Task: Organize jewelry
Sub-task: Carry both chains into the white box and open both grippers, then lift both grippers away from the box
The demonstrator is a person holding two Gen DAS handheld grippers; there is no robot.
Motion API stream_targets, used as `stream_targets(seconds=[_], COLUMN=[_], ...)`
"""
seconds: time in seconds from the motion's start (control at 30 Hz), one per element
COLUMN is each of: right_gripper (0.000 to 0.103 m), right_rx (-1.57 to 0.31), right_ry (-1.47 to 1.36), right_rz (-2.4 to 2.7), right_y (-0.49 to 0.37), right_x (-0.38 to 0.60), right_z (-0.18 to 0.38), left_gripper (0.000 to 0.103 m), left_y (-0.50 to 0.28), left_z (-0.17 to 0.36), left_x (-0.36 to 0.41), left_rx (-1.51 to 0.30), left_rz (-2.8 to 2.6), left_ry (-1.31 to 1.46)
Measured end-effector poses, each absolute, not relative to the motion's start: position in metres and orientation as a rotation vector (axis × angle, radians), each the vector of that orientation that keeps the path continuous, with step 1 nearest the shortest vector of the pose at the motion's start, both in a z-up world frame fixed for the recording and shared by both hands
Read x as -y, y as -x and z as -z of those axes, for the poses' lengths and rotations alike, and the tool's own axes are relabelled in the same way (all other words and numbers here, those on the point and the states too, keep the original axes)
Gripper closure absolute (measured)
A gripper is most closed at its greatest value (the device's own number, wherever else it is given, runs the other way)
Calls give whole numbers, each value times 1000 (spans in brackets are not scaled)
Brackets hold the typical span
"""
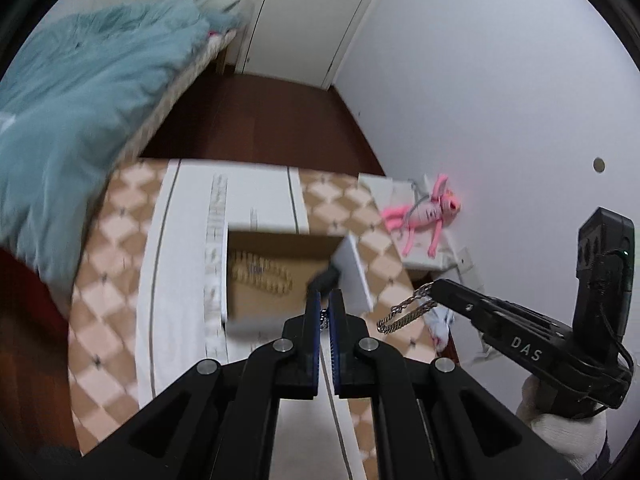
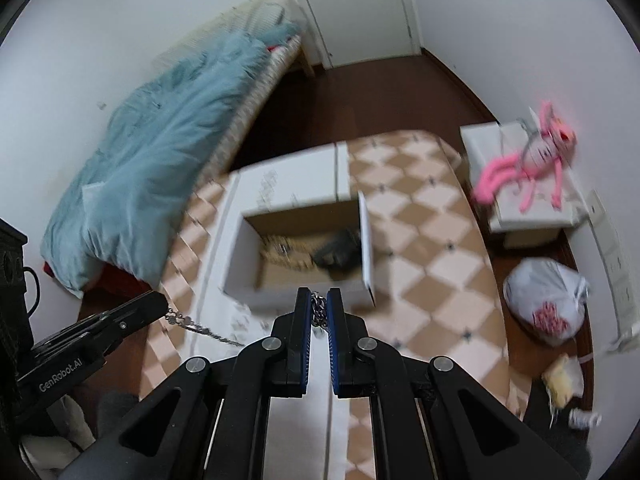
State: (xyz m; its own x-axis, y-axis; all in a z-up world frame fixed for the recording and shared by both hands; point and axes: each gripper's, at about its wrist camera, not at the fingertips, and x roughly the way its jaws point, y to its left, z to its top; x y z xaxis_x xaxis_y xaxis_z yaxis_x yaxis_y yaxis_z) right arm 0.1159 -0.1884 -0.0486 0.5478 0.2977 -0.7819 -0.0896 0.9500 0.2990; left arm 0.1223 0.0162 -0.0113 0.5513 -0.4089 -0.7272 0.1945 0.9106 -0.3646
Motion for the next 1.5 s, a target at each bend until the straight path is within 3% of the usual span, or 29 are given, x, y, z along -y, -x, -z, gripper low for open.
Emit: stream_targets(seconds=[0.23,0.77,0.8,0.87,0.9,0.93,0.97,1.0,1.03,1.07,1.1,1.2,1.3,1.5], right_gripper=[95,94,94,94,94,91,88,75,55,47,35,32,14,4], right_rx=[-1019,-1278,-1279,-1272,-1268,-1264,-1255,-1245,-1235,-1227,-1217,-1201,-1202,-1175], right_ry=[-195,-61,-62,-57,-53,-48,-36,-24,-10,-3,12,46,45,76], right_rz=[-263,-237,-233,-217,-210,-203,-190,-173,-159,-146,-121,-65,-35,15], right_y=[-196,-289,-290,-289,-289,-287,-285,-284,-280,-278,-273,-258,-245,-224], right_x=[171,142,143,147,147,149,151,152,153,154,156,162,169,173], right_z=[47,142,143,143,142,141,139,137,136,135,135,140,148,152], left_gripper=[101,94,88,61,39,31,31,31,28,23,11,6,5,5], left_y=[-180,-244,-245,-245,-245,-244,-242,-241,-239,-238,-236,-229,-221,-208], left_z=[24,105,106,106,106,105,104,103,104,106,108,116,127,133], left_x=[-15,-27,-27,-27,-28,-28,-27,-27,-26,-25,-24,-20,-16,-10], left_rx=[-959,-1193,-1186,-1179,-1170,-1155,-1139,-1130,-1124,-1118,-1112,-1115,-1128,-1120], left_rz=[324,91,84,62,57,50,44,41,38,32,27,15,4,-6], left_ry=[196,152,136,117,112,103,92,83,71,59,48,21,2,-8])
